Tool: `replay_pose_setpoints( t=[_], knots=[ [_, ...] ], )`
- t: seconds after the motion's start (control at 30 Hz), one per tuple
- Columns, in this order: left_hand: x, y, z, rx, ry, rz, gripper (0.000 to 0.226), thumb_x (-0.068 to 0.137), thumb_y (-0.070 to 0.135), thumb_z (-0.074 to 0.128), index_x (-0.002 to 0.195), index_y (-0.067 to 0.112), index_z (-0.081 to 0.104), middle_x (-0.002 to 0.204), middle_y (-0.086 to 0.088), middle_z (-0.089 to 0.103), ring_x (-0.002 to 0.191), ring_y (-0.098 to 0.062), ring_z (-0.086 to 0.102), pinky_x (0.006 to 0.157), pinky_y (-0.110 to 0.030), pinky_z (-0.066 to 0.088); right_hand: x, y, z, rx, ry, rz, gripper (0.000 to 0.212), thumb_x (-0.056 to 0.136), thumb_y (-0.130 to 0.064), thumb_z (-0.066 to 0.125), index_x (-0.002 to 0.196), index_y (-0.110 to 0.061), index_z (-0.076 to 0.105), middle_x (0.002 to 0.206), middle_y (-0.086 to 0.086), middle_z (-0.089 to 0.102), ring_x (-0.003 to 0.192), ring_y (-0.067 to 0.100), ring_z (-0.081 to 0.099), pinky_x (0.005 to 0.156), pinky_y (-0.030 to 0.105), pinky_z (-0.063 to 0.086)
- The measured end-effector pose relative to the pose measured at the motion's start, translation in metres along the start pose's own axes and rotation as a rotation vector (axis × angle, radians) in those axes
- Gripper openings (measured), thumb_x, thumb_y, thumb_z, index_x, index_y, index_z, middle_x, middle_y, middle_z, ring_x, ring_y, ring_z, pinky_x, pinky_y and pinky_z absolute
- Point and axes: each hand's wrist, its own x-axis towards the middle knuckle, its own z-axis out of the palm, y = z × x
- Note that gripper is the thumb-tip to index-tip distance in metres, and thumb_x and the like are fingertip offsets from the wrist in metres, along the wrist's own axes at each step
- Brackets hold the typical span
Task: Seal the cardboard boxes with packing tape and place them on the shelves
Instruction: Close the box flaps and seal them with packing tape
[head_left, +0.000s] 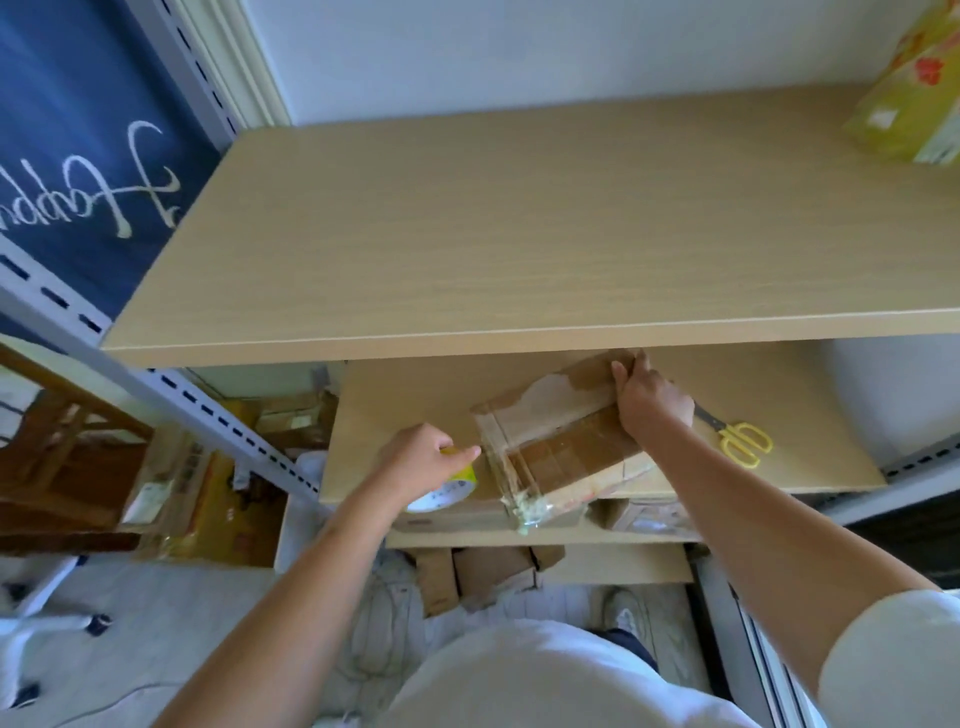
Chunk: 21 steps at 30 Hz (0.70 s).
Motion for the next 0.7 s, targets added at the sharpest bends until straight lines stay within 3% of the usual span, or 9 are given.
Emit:
replay_pose_setpoints(
  t=[0.1,0.2,0.3,0.4,0.53,0.63,0.7],
  knots=[
    [0.008,-0.008,0.025,-0.037,0.028,-0.017,0.062,0.09,0.056,0.059,0.056,0.021,0.022,0.051,0.001,0.019,0.047,-0.019,0.023,0.056,-0.032,0.018,-0.004,-0.006,-0.004,-0.068,0.038,0.003,0.061,0.104,-0.047,0.021,0.152,-0.009,0.024,0.144,0.018,0.046,0.132,0.037,0.043,0.104,0.049,0.041],
    [0.013,-0.011,0.043,-0.095,0.003,-0.034,0.06,0.093,0.056,0.056,0.057,0.019,0.026,0.05,0.001,0.022,0.045,-0.018,0.025,0.054,-0.031,0.019,-0.02,-0.018,-0.004,-0.168,0.132,-0.089,0.056,0.106,-0.033,0.026,0.152,-0.002,0.023,0.158,0.019,0.027,0.148,0.034,0.018,0.122,0.047,0.015],
    [0.012,-0.01,0.048,-0.16,0.009,-0.067,0.058,0.094,0.059,0.053,0.058,0.018,0.034,0.051,-0.001,0.032,0.047,-0.019,0.034,0.05,-0.031,0.022,-0.055,-0.043,0.013,-0.131,0.041,-0.092,0.06,0.106,-0.029,0.015,0.154,0.001,-0.006,0.164,0.018,-0.006,0.152,0.029,-0.007,0.124,0.04,-0.006],
    [0.009,-0.005,0.049,-0.233,0.006,-0.075,0.055,0.095,0.056,0.052,0.058,0.018,0.04,0.05,0.001,0.039,0.046,-0.017,0.039,0.049,-0.031,0.024,-0.098,-0.079,0.035,-0.087,-0.136,-0.083,0.064,0.106,-0.029,0.014,0.15,0.005,-0.019,0.159,0.023,-0.022,0.149,0.034,-0.019,0.123,0.043,-0.007],
    [0.009,-0.002,0.047,-0.28,-0.013,-0.11,0.05,0.097,0.049,0.051,0.058,0.018,0.046,0.052,-0.001,0.046,0.052,-0.019,0.047,0.052,-0.031,0.028,-0.128,-0.107,0.041,-0.076,-0.279,-0.074,0.077,0.105,-0.04,0.021,0.148,0.008,-0.021,0.156,0.027,-0.027,0.147,0.039,-0.023,0.121,0.046,-0.01],
    [0.01,-0.004,0.044,-0.314,-0.061,-0.109,0.035,0.094,0.04,0.051,0.069,0.016,0.058,0.073,-0.007,0.065,0.074,-0.026,0.062,0.061,-0.034,0.041,-0.141,-0.129,0.032,-0.029,-0.419,-0.068,0.085,0.103,-0.053,0.02,0.15,0.007,-0.018,0.157,0.026,-0.027,0.147,0.037,-0.023,0.122,0.044,-0.009],
    [0.008,-0.007,0.043,-0.419,-0.089,-0.084,0.04,0.083,0.048,0.051,0.075,0.011,0.063,0.085,-0.008,0.072,0.087,-0.03,0.066,0.072,-0.038,0.049,-0.156,-0.144,0.034,-0.001,-0.454,-0.096,0.085,0.103,-0.053,0.02,0.15,0.006,-0.018,0.157,0.025,-0.027,0.147,0.036,-0.023,0.123,0.043,-0.007]
  ],
)
